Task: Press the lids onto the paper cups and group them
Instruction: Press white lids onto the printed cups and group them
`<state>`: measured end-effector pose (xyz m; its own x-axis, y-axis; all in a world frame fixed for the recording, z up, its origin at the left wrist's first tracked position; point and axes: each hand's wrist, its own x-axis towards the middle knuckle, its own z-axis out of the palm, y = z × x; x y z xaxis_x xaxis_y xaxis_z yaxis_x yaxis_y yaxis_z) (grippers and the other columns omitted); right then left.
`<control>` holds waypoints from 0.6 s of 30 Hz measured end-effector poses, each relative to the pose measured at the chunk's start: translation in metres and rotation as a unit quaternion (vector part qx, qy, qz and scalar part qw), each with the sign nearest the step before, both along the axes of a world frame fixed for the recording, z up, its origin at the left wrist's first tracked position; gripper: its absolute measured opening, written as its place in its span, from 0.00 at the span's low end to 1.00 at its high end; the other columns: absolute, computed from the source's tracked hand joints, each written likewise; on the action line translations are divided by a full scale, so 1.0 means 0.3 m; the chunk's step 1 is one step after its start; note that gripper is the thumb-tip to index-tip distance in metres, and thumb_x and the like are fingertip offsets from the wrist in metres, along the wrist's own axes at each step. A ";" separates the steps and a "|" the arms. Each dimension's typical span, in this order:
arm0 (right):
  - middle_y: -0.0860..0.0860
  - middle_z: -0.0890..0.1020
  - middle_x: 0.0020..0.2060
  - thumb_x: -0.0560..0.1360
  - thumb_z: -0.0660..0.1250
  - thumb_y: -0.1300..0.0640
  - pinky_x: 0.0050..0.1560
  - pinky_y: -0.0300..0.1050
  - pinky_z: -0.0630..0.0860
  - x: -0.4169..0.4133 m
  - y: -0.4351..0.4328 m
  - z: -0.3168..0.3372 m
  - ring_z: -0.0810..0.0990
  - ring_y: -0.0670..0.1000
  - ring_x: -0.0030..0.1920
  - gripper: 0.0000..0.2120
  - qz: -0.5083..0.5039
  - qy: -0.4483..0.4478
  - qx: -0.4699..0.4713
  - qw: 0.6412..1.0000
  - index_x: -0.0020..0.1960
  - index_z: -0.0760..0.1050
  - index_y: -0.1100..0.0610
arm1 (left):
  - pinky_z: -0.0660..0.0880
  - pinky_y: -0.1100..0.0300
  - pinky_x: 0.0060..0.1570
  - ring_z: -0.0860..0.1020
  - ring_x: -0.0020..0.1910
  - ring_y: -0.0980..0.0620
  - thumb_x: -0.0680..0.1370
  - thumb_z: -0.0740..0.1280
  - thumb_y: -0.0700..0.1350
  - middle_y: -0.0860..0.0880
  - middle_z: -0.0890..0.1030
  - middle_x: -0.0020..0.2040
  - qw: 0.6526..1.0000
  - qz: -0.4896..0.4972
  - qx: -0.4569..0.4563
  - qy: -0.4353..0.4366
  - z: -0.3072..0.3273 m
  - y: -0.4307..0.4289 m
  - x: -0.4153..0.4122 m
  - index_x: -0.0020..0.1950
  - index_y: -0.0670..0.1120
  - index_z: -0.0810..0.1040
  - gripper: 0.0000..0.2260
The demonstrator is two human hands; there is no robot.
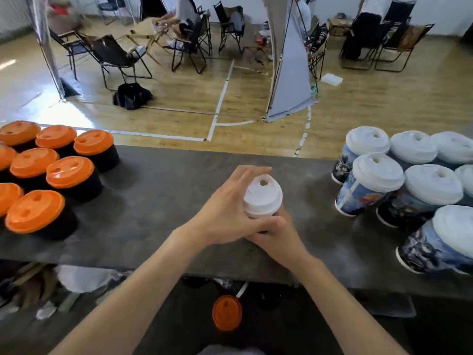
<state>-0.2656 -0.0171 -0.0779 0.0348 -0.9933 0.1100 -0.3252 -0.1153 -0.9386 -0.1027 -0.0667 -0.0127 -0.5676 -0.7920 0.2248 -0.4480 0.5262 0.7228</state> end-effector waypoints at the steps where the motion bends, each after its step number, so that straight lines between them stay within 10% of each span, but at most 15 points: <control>1: 0.42 0.80 0.66 0.68 0.80 0.44 0.66 0.42 0.77 -0.005 0.010 -0.009 0.78 0.43 0.67 0.41 -0.011 0.007 -0.008 1.000 0.76 0.68 0.52 | 0.67 0.73 0.62 0.70 0.67 0.66 0.68 0.76 0.69 0.66 0.70 0.68 1.000 0.002 0.014 0.019 -0.003 0.006 -0.010 0.74 0.63 0.66 0.38; 5: 0.41 0.81 0.64 0.68 0.82 0.44 0.61 0.33 0.77 -0.037 0.025 -0.037 0.79 0.40 0.65 0.41 -0.042 0.013 -0.025 0.999 0.76 0.69 0.52 | 0.73 0.66 0.61 0.76 0.64 0.59 0.68 0.83 0.53 0.59 0.78 0.63 0.990 0.053 0.045 0.125 -0.039 0.024 -0.050 0.70 0.55 0.73 0.34; 18: 0.35 0.78 0.63 0.66 0.82 0.37 0.61 0.39 0.80 -0.070 0.041 -0.118 0.78 0.40 0.65 0.36 -0.093 0.028 -0.036 0.995 0.67 0.66 0.30 | 0.79 0.52 0.62 0.78 0.64 0.54 0.67 0.80 0.57 0.58 0.78 0.62 0.978 0.015 0.109 0.179 -0.070 0.001 -0.078 0.69 0.55 0.69 0.35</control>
